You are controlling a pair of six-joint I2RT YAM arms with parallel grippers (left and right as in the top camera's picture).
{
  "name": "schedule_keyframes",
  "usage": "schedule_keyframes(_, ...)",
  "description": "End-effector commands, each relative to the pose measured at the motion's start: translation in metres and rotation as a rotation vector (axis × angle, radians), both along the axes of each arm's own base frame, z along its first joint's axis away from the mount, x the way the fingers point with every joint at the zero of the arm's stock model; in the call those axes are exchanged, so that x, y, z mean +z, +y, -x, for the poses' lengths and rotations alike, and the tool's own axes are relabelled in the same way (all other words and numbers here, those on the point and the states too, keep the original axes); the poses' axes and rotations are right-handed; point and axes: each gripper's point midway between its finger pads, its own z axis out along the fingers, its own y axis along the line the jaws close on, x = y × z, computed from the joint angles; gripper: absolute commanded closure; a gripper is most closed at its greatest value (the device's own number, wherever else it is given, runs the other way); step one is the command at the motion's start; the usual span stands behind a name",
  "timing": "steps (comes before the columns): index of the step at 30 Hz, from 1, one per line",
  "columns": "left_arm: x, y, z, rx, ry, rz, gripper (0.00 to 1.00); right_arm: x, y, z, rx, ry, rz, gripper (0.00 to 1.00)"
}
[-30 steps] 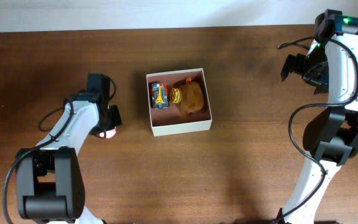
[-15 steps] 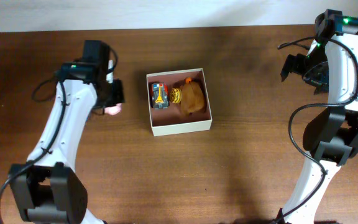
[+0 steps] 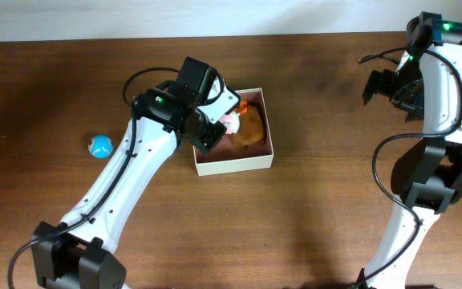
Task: Pack container
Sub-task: 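Lower the bunny into the box's front-left and release, then move left gripper back to the blue ball toy and grasp it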
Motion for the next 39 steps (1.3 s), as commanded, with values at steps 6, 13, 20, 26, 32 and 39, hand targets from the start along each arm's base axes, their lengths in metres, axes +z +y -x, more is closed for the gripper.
schedule_keyframes(6, -0.033, -0.018, -0.005, -0.192, 0.057, -0.004, 0.98, -0.001, 0.001, 0.000, 0.005, 0.002, -0.002, 0.01)
schedule_keyframes(13, -0.070, -0.017, -0.003, -0.190, 0.154, -0.038, 0.88, -0.001, 0.001, 0.000, 0.005, 0.002, -0.002, 0.01)
schedule_keyframes(20, -0.080, -0.015, 0.000, -0.177, 0.193, -0.049, 0.00, -0.001, 0.001, 0.000, 0.005, 0.002, -0.002, 0.01)
schedule_keyframes(26, -0.050, -0.016, -0.020, -0.082, 0.121, -0.028, 0.00, -0.001, 0.001, 0.000, 0.005, 0.002, -0.002, 0.01)
schedule_keyframes(32, 0.005, 0.025, -0.062, 0.288, -0.013, 0.019, 0.00, -0.001, 0.001, 0.000, 0.005, 0.002, -0.002, 0.01)
schedule_keyframes(39, 0.008, 0.129, -0.064, 0.797, 0.092, 0.099, 0.00, -0.001, 0.001, 0.000, 0.005, 0.002, -0.002, 0.01)
